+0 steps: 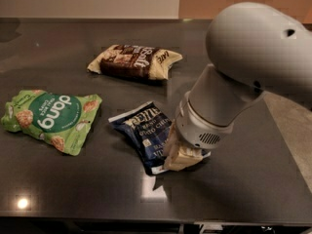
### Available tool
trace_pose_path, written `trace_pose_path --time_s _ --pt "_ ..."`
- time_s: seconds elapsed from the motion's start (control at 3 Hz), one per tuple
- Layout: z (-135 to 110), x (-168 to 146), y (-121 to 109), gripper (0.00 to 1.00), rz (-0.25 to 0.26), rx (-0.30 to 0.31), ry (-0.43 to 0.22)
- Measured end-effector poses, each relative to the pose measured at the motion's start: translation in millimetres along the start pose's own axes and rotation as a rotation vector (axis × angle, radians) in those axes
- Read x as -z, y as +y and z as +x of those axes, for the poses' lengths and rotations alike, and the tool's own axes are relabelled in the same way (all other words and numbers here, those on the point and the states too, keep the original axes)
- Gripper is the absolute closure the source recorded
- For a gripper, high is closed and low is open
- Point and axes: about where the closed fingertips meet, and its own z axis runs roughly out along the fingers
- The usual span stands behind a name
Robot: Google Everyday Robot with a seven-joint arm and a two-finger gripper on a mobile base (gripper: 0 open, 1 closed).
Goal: Move blue chip bag near brown chip bag
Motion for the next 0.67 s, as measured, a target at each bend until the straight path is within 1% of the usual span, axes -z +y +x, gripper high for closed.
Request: trace_pose_path --time_s 0.33,0.67 --pt "-1.3 -1.3 -0.5 0.87 0.014 0.001 0.006" --pt "-4.4 0.4 -3.0 1.00 0.030 -0.002 0.005"
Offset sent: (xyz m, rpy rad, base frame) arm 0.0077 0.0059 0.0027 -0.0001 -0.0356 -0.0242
